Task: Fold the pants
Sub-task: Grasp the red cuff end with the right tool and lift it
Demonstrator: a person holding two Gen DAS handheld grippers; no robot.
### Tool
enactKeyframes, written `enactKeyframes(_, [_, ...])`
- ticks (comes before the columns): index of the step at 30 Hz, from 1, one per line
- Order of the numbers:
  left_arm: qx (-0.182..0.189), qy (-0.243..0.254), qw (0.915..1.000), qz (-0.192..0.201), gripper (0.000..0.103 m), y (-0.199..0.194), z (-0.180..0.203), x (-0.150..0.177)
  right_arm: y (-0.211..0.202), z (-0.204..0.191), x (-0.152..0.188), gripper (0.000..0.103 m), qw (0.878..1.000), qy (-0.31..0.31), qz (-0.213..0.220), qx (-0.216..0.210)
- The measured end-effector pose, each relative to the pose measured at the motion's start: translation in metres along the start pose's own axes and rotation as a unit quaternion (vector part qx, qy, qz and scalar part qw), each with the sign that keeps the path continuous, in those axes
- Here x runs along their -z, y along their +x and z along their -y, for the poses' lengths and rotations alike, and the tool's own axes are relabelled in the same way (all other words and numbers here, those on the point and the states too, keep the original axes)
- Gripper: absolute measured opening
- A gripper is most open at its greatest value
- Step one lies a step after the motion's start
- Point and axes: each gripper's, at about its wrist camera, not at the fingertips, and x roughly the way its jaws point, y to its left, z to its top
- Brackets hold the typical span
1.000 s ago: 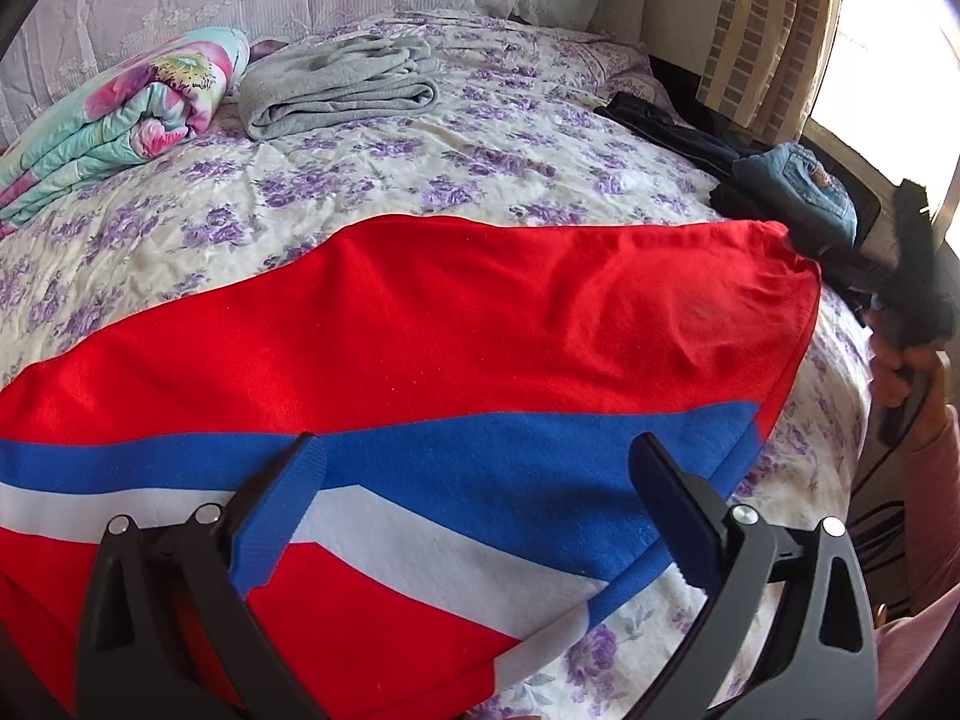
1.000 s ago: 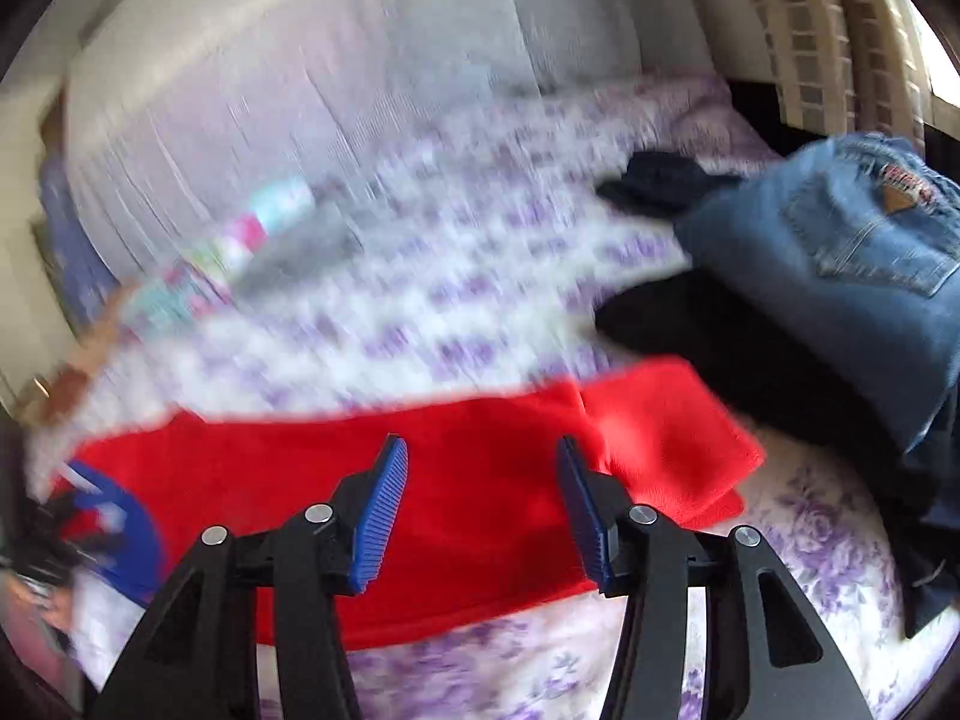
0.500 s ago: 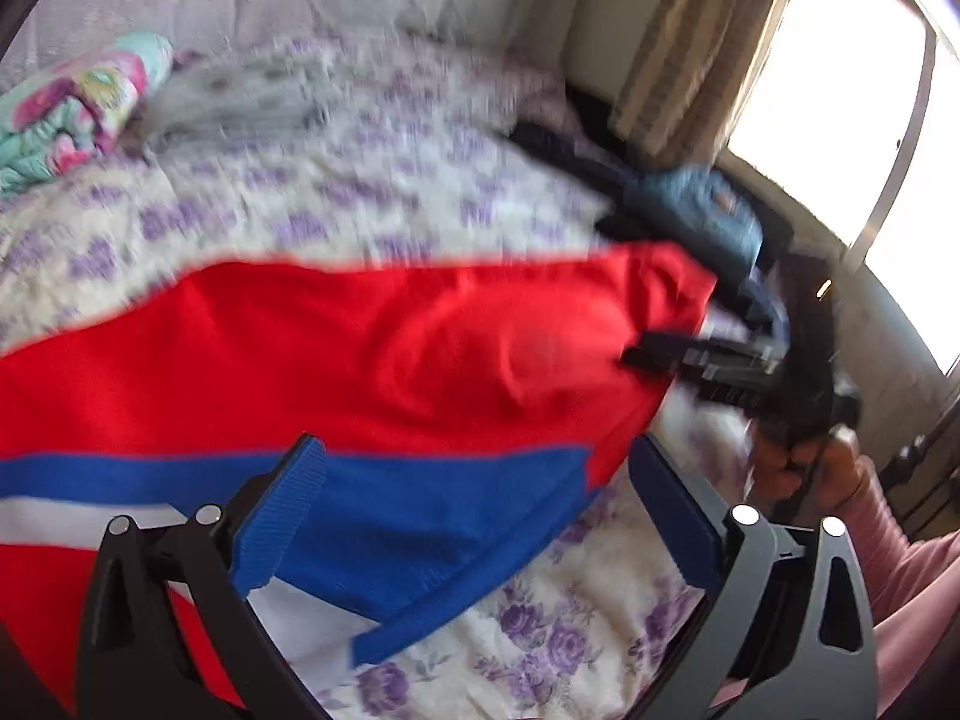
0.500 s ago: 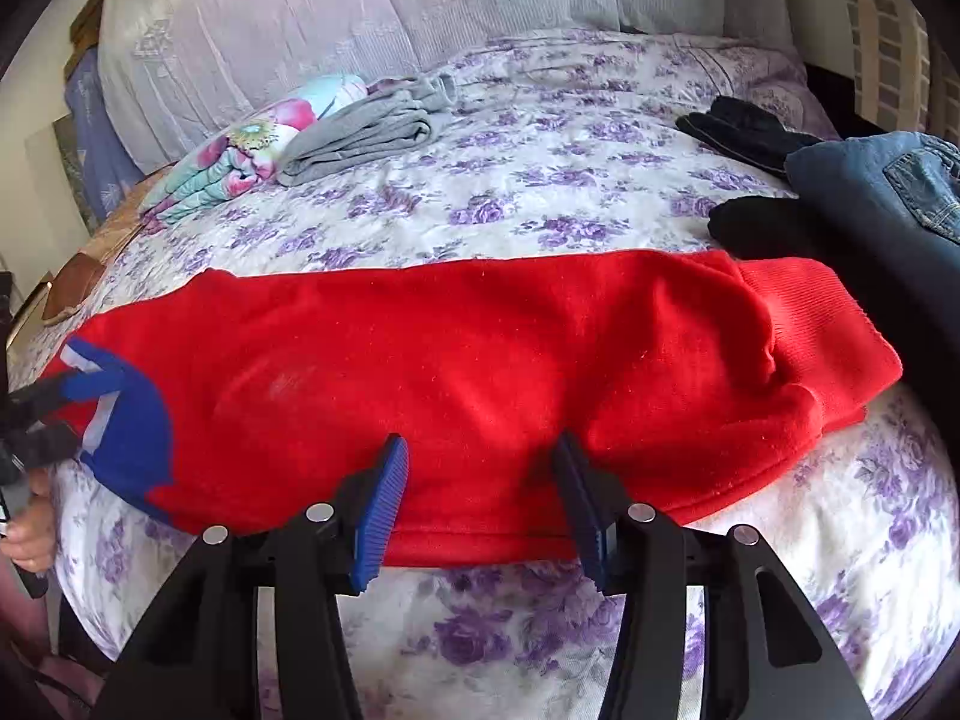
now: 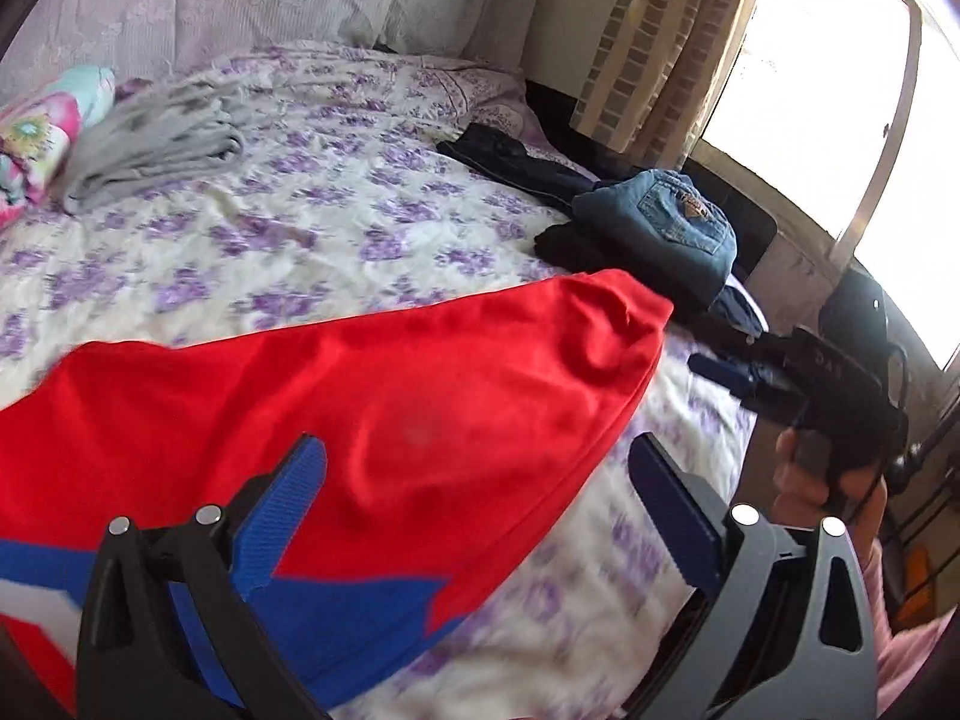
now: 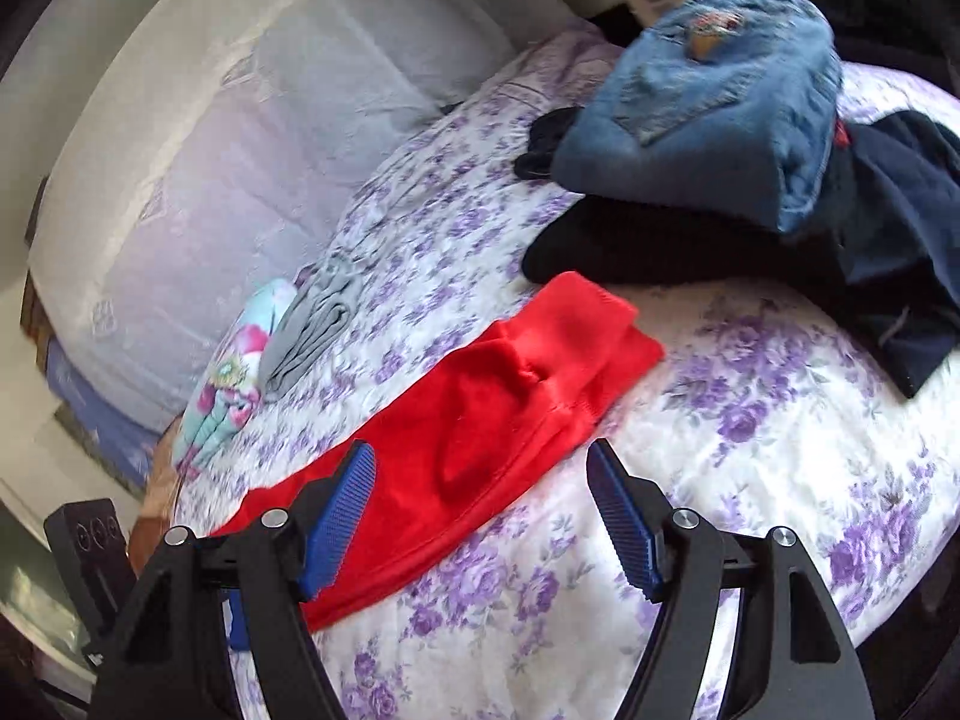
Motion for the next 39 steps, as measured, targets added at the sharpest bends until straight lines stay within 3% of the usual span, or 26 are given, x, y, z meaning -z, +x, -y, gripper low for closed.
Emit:
enactKeyframes(5, [0.042, -0.066, 0.9960, -0.043, 0.098, 0.045, 0.016, -0.007, 0.024, 0.026, -0.009, 0.074, 0.998, 0.062, -0.023, 0.001])
enactKeyframes(8, [0.014, -0.074, 0.9966, -0.034, 0.098, 0.061, 0.029, -0.006, 0.036, 0.037, -0.012, 0.073, 0.996, 0.083, -0.023, 0.001])
enactKeyframes(14, [-0.068, 0.024, 0.9969, -0.031, 0.098, 0.081, 0.063, 0.010, 0.053, 0.041, -0.020, 0.064, 0.996, 0.083, -0.025, -0.006])
enactKeyframes(19, [-0.062, 0.031, 0.9970, -0.034, 0.098, 0.081, 0.063, 0.009, 0.064, 0.040, -0.024, 0.049, 0.996, 0.078, -0.031, -0.006])
enactKeyframes(22, [0.002, 0.028, 0.9995, -0.016, 0.098, 0.066, 0.071, 0.010, 0.066, 0.042, -0.024, 0.038, 0.996, 0.078, -0.032, -0.015])
enactKeyframes(24, [0.023, 0.060, 0.9977, -0.019, 0.098, 0.065, 0.084, 0.016, 0.066, 0.044, -0.024, 0.032, 0.996, 0.075, -0.032, -0.020])
enactKeyframes(28, [-0.001, 0.116, 0.9923, -0.044, 0.098, 0.080, 0.101, 0.031, 0.065, 0.048, -0.023, 0.030, 0.997, 0.070, -0.036, -0.027])
enactKeyframes(31, [0.031, 0.123, 0.9912, -0.037, 0.098, 0.069, 0.105, 0.030, 0.064, 0.049, -0.024, 0.031, 0.996, 0.072, -0.040, -0.031])
enactKeyframes(34, [0.028, 0.112, 0.9929, -0.032, 0.098, 0.065, 0.102, 0.030, 0.065, 0.048, -0.025, 0.042, 0.995, 0.072, -0.047, -0.044])
enactKeyframes(36, [0.017, 0.112, 0.9919, -0.057, 0.098, 0.079, 0.099, 0.034, 0.068, 0.045, -0.024, 0.036, 0.997, 0.058, -0.046, -0.020])
enactKeyframes(39, [0.020, 0.144, 0.9887, -0.035, 0.098, 0.066, 0.111, 0.038, 0.067, 0.037, -0.025, 0.028, 0.998, 0.033, -0.043, -0.008])
